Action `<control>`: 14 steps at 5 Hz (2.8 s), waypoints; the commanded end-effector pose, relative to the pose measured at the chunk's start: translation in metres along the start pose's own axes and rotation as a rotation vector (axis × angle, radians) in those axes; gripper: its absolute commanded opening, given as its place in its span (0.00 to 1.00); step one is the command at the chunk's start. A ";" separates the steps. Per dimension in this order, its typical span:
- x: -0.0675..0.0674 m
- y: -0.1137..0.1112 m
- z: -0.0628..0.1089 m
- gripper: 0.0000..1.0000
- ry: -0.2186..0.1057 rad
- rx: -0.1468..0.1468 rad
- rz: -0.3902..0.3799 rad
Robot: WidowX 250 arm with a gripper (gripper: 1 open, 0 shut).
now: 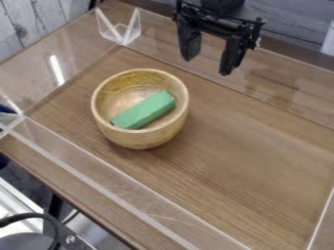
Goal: Remove the green block from inside the brown bowl and put it on the table
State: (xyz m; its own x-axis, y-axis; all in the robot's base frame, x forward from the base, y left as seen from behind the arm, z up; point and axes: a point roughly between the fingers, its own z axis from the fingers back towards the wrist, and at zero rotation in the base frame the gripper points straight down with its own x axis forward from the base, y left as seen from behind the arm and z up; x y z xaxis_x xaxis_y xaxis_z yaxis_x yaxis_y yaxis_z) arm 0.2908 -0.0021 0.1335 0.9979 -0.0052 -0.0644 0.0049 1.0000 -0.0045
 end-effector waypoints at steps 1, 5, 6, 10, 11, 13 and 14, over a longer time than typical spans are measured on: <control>0.001 0.015 -0.002 1.00 0.037 0.008 -0.017; -0.044 0.076 -0.030 0.00 0.071 0.125 -0.033; -0.037 0.082 -0.034 1.00 0.098 0.134 -0.035; -0.032 0.096 -0.050 1.00 0.112 0.038 -0.137; -0.031 0.097 -0.052 0.00 0.066 0.047 -0.123; -0.033 0.099 -0.055 1.00 0.041 0.057 -0.097; -0.035 0.101 -0.060 1.00 0.042 0.050 -0.070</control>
State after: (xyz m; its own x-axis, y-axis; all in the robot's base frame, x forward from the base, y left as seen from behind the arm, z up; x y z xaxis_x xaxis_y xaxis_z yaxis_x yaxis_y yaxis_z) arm 0.2458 0.0957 0.0610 0.9833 -0.0812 -0.1630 0.0850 0.9963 0.0161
